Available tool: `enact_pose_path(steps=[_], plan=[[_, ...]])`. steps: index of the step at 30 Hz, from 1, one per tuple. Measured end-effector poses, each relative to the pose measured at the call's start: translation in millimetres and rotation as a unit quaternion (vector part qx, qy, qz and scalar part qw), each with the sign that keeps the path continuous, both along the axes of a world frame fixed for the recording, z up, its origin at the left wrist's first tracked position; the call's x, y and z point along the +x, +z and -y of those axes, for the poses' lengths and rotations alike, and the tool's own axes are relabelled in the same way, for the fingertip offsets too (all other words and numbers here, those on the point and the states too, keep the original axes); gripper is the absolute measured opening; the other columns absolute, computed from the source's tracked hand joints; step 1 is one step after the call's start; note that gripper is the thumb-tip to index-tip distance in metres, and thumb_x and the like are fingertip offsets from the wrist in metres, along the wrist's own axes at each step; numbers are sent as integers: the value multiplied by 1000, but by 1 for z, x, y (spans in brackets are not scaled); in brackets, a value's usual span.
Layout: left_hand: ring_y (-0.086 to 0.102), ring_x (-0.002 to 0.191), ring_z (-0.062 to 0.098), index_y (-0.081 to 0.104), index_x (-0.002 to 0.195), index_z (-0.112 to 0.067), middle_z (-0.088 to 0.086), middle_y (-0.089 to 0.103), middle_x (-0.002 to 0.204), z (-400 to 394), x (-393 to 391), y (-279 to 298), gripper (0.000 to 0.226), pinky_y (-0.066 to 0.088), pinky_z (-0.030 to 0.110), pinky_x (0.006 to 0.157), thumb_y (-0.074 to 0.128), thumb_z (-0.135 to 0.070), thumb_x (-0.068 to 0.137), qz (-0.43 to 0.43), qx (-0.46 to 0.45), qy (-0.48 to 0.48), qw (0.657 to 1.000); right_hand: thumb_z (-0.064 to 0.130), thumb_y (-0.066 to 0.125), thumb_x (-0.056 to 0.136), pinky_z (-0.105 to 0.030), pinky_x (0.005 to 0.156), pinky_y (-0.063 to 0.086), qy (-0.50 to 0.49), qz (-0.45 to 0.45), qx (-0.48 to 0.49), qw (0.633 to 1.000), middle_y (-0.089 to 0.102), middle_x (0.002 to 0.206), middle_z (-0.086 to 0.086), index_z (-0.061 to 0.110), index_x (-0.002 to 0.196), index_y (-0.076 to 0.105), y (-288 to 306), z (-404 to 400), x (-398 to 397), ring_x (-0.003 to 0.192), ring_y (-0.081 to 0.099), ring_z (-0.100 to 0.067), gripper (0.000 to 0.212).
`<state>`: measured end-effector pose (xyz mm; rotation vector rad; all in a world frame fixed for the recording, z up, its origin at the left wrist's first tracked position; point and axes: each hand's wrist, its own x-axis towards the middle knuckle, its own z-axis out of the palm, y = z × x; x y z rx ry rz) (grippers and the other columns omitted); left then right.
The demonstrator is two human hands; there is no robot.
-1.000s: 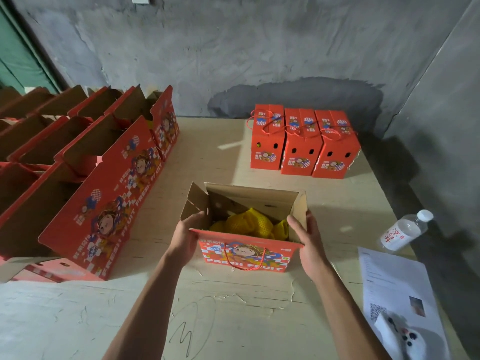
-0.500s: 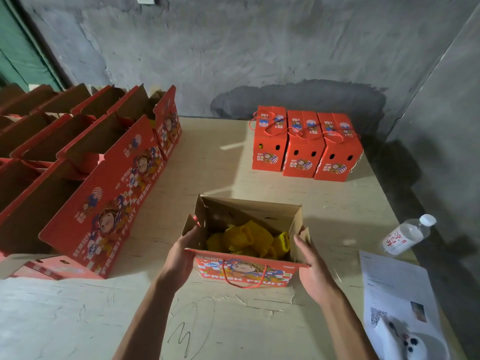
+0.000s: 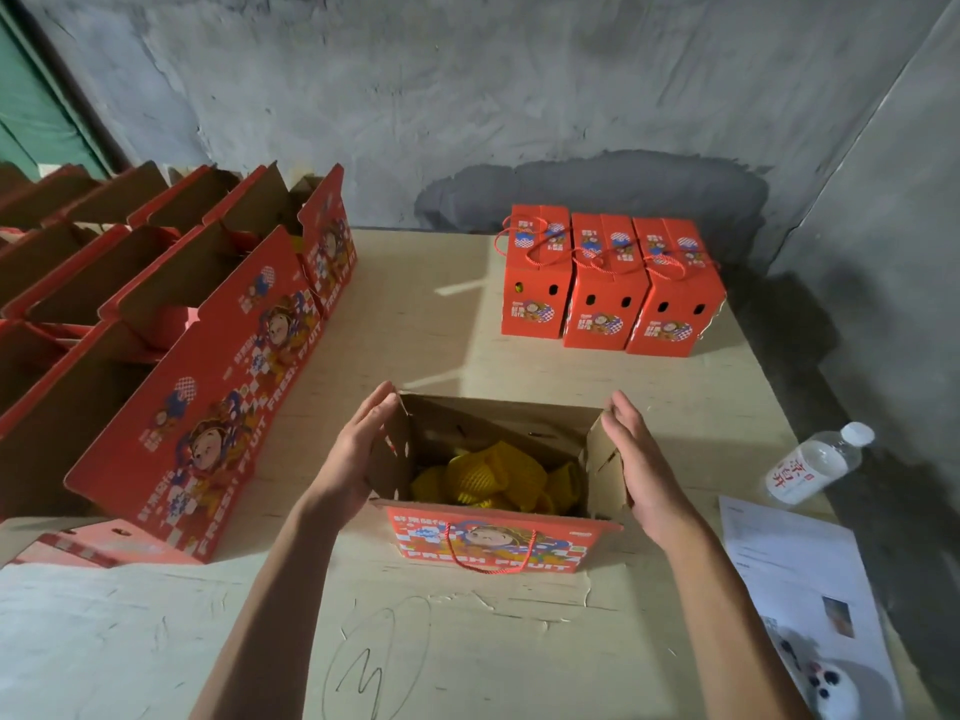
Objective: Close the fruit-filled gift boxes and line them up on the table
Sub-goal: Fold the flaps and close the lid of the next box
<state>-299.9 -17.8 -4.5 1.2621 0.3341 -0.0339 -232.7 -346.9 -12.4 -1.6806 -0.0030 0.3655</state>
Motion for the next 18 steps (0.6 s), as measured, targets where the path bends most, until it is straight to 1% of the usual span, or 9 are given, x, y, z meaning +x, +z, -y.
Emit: enact_pose_path(steps=[2,4,6,9,11,13,14,16,18], plan=[[53,136,32,46,150,-13,15,55,147,-1,7,2,61,44,53,112,55,-47,100,3,-1,25,1000,48,52,104,-34,116,22,-4,23,-13,1000,26,166,15,40,157,33,-3,-1,8,152,23,-7,57],[55,134,27,56,142,-15,9,62,140,-1,12,3,62,39,53,116,53,-55,95,-6,-7,35,999,37,51,107,-28,112,29,-18,38,-19,999,41,159,14,37,148,49,-7,-1,13,148,32,-8,42],[55,134,23,59,138,-20,3,62,141,-1,14,0,56,36,53,118,47,-58,98,-20,-20,46,999,31,50,107,-17,101,35,-42,48,-14,998,55,145,17,37,137,58,-12,-3,16,141,42,-6,31],[62,127,22,68,130,-25,-1,70,131,0,14,-9,35,43,53,114,48,-39,105,-22,6,94,995,24,58,104,-7,88,40,-84,54,4,995,65,128,21,32,127,64,-16,-7,19,131,53,-5,25],[64,123,19,71,126,-30,-6,72,125,2,14,-12,32,49,48,108,46,-26,107,-13,73,114,991,27,67,99,-11,88,45,-82,60,-10,995,67,126,16,33,123,66,-16,-6,19,124,58,-8,25],[66,120,21,72,121,-29,-4,73,122,4,14,-11,33,54,43,100,46,-18,106,-4,84,117,990,35,74,93,-26,95,50,-61,64,-61,994,67,126,10,33,117,68,-16,-2,24,118,60,-11,25],[67,118,22,73,119,-28,-1,73,121,4,15,-11,32,56,40,96,47,-15,106,-3,76,116,990,39,77,90,-29,92,52,-58,67,-77,993,70,120,10,32,111,71,-16,0,28,113,63,-10,23],[68,114,21,75,114,-29,1,74,118,4,16,-12,31,58,35,89,50,-15,105,-2,63,124,990,48,80,84,-24,77,52,-78,68,-90,991,76,96,13,28,97,75,-14,1,36,95,70,-9,24],[69,113,18,73,118,-28,-2,74,118,6,16,-16,29,59,27,83,51,-14,106,9,69,131,989,58,78,81,-26,69,51,-108,68,-124,984,74,79,10,23,85,75,-13,-3,45,82,70,-14,36]])
